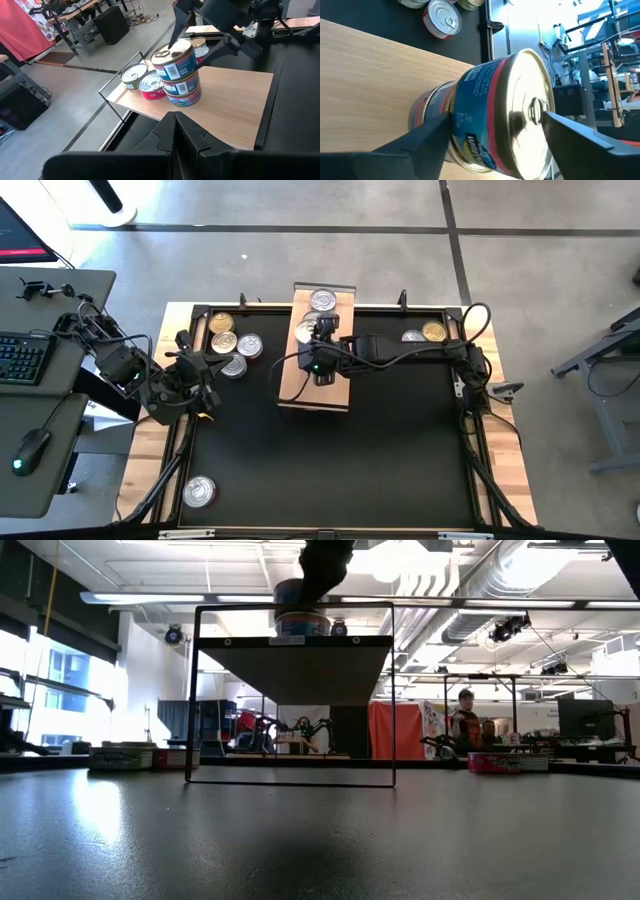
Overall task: Stack canned seafood by type on shelf
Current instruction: Stack the blue pink tuna can on top of the blue pink tuna can on the shelf, then stack the green tuna can on top of the green tuna can on the shelf
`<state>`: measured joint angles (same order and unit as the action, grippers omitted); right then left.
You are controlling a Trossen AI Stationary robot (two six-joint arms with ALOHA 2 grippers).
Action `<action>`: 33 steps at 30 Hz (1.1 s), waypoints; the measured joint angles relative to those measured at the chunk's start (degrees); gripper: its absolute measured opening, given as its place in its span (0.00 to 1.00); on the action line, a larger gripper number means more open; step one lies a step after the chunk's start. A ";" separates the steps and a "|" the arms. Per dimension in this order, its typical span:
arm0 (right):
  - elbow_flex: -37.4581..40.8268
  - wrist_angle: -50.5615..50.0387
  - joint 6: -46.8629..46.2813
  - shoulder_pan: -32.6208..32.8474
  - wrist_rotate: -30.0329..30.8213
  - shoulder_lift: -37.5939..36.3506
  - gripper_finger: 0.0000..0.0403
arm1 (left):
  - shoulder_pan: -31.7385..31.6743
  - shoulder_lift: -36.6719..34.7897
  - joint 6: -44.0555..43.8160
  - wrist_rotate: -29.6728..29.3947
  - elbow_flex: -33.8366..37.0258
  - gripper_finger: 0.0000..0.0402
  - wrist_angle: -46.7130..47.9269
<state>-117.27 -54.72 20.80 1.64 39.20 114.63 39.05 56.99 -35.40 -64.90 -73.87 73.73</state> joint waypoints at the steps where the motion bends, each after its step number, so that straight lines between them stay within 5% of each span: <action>1: 0.00 -0.02 0.00 0.01 0.15 0.00 0.77 | 0.00 0.00 0.02 0.00 -0.02 0.00 0.00; 16: -4.98 -5.00 -1.09 -0.31 -0.64 0.11 0.80 | 0.00 0.02 0.02 -0.72 0.00 0.00 1.13; 28: -7.76 -7.68 -6.62 0.52 -6.65 0.17 0.80 | 0.00 0.02 0.02 -1.67 0.00 0.00 2.03; 33: -13.07 -7.87 -14.75 0.94 -14.71 0.02 0.80 | 0.00 0.00 0.02 3.55 0.00 0.00 1.94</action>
<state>-130.34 -62.59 6.05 2.58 24.49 114.65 39.05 56.99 -35.38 -61.35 -73.87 75.68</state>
